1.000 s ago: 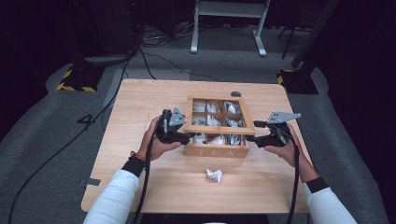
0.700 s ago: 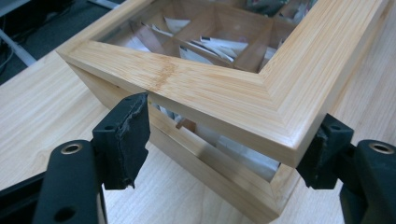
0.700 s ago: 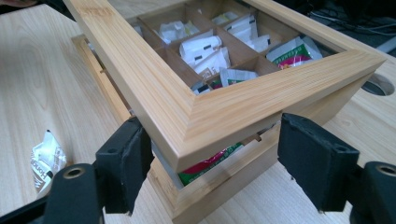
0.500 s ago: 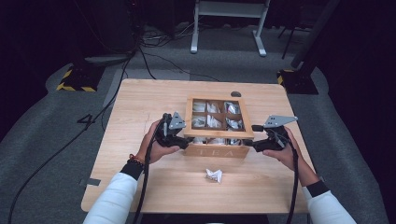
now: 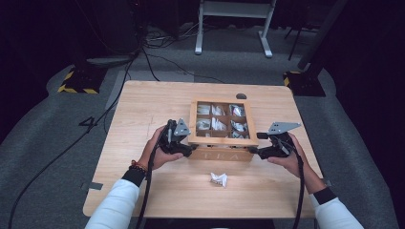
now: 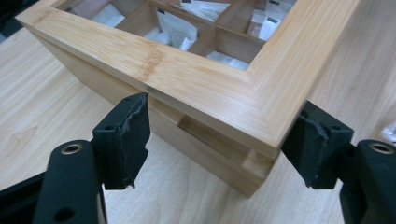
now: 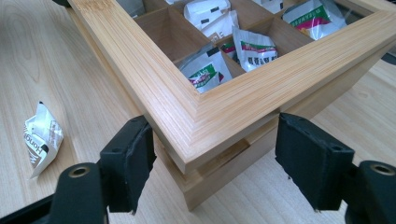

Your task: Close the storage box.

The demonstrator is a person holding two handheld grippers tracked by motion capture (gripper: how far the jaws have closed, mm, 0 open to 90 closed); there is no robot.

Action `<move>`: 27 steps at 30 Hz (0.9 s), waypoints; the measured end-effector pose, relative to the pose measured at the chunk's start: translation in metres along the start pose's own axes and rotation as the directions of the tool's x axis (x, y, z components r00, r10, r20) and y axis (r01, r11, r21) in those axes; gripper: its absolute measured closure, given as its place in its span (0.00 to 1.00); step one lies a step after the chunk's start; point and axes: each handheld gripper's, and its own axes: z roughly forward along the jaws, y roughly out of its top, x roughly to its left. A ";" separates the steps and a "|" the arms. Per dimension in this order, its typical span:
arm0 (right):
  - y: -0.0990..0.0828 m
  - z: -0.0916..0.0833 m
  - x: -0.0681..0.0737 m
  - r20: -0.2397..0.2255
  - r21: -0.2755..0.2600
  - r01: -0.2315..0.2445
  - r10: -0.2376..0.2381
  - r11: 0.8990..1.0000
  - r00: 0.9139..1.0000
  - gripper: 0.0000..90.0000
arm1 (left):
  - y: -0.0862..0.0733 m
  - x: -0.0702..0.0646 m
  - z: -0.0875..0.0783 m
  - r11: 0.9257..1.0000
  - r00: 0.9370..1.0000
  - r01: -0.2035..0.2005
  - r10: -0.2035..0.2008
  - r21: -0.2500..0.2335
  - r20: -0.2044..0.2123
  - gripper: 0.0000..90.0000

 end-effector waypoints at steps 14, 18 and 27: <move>-0.006 0.002 0.004 -0.007 0.018 -0.007 0.007 1.000 1.000 0.33 | -0.002 -0.005 0.000 0.998 0.999 -0.033 0.032 0.045 0.019 0.30; -0.007 -0.001 0.002 -0.022 -0.011 -0.031 0.030 0.999 0.999 0.35 | -0.006 -0.005 0.002 0.999 0.999 -0.014 0.013 0.042 0.030 0.30; -0.009 0.001 0.000 -0.036 -0.005 -0.040 0.040 0.999 0.999 0.34 | -0.010 -0.007 0.003 1.000 1.000 -0.015 0.014 0.027 0.028 0.32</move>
